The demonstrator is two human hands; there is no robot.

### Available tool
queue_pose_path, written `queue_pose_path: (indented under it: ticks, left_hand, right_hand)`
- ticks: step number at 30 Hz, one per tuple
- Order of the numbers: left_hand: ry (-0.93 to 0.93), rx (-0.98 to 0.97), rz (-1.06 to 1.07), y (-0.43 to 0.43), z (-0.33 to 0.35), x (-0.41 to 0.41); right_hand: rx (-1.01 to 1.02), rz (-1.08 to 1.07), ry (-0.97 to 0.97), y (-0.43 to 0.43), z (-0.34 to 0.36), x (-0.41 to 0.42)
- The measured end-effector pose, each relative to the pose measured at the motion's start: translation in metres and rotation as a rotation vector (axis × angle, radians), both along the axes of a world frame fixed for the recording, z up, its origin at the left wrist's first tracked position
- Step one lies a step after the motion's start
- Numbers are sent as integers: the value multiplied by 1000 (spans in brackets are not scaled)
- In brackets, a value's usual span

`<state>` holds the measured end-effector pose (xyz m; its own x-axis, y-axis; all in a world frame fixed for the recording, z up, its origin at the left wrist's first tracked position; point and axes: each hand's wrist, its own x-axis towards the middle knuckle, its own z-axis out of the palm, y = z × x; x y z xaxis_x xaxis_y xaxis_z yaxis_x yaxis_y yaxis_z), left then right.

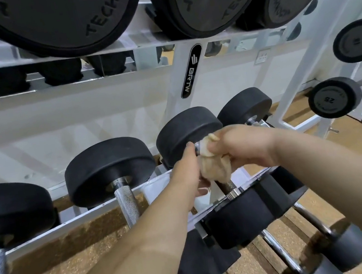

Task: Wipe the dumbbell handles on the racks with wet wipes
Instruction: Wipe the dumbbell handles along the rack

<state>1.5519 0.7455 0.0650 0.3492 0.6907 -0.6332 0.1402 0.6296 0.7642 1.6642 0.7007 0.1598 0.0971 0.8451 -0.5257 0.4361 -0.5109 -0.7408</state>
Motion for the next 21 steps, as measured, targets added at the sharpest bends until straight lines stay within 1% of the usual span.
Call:
queue_pose_path:
  ticks: [2, 3, 4, 6, 7, 8, 10, 12, 13, 14, 16, 17, 19, 21]
  left_hand:
    - [-145, -71, -16, 1, 4, -7]
    - [-203, -107, -6, 2, 5, -8]
    - [-213, -126, -12, 3, 4, -10]
    - [-145, -122, -50, 4, 3, -12]
    - [-131, -111, -69, 4, 1, -12]
    - [-126, -92, -76, 4, 1, -13]
    - [-87, -51, -78, 3, -2, -14]
    - [2, -34, -60, 3, -7, -15]
    - [47, -35, -33, 2, -10, -17]
    - [88, -48, 10, 3, -14, -19]
    - [127, -73, 143, 7, -20, -21]
    - [116, -73, 197, 8, -20, -19]
    - [16, -78, 245, 6, -15, -10]
    - [-91, -55, 253, 2, -11, 1]
  right_hand:
    - [55, -66, 74, 1, -13, -5]
    - [93, -83, 11, 0, -23, -10]
    - [136, -102, -101, 0, -32, -13]
    - [246, -160, -339, 1, -46, -16]
    - [283, -174, -420, 1, -48, -16]
    - [285, -166, -462, 0, -49, -16]
    - [230, -142, -424, -2, -49, -13]
    - [214, -191, -270, -8, -49, -8]
    - [240, -246, -188, -10, -49, -4]
    - [281, -297, -146, -11, -49, -3]
    - [342, -386, -143, -10, -52, -2]
    - [343, -442, -126, -6, -56, 0]
    - [298, -555, -32, 2, -60, 3]
    - [278, -580, 0, 6, -64, 4]
